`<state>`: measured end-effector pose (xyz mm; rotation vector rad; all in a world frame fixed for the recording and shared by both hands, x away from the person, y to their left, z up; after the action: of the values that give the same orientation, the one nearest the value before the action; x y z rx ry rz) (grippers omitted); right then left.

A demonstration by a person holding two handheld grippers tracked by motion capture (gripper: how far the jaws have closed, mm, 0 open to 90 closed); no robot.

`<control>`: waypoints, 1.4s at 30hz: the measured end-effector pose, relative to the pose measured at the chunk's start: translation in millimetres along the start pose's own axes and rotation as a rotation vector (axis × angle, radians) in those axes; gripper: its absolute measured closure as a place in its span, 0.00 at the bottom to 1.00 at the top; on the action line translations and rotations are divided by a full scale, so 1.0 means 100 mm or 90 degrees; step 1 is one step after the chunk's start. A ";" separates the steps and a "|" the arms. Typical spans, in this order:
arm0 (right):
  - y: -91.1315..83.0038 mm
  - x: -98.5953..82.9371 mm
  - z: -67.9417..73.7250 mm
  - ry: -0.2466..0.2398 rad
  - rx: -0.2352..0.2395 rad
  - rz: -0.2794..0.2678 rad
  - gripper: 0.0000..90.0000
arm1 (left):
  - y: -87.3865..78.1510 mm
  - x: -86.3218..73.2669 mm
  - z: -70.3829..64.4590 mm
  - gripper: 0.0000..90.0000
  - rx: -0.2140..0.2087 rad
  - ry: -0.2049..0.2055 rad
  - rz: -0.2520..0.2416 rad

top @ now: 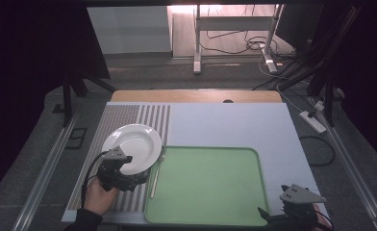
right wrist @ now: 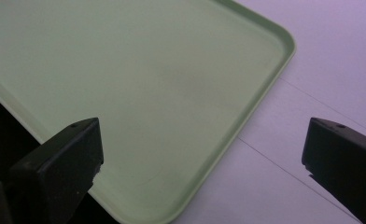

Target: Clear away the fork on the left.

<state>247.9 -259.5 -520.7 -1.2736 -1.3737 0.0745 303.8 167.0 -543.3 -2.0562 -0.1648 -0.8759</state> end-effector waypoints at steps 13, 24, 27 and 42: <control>0.00 0.00 0.01 -0.004 0.000 0.005 0.00 | -0.22 -0.18 0.04 0.00 -0.013 -0.049 -0.020; 0.00 0.00 0.01 -0.008 -0.002 0.004 0.00 | -0.35 -0.35 0.08 0.00 -0.014 -0.083 -0.030; 0.00 0.00 0.01 -0.009 -0.002 0.005 0.00 | -0.38 -0.39 0.09 0.00 -0.019 -0.089 -0.033; 0.00 0.00 0.02 -0.012 -0.002 0.007 0.00 | -0.49 -0.57 0.09 0.00 -0.027 -0.102 -0.042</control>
<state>247.0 -258.4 -521.5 -1.2864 -1.3830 0.0912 245.7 214.7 -550.5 -2.1714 -0.3053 -0.7588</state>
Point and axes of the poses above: each handheld gripper's, and its own axes: y roughly forward along the jaws, x roughly out of its top, z roughly to its left, the point moved 9 cm from there along y, roughly forward along the jaws, and after that the axes turned 14 degrees about -y, right-handed, at the moved point
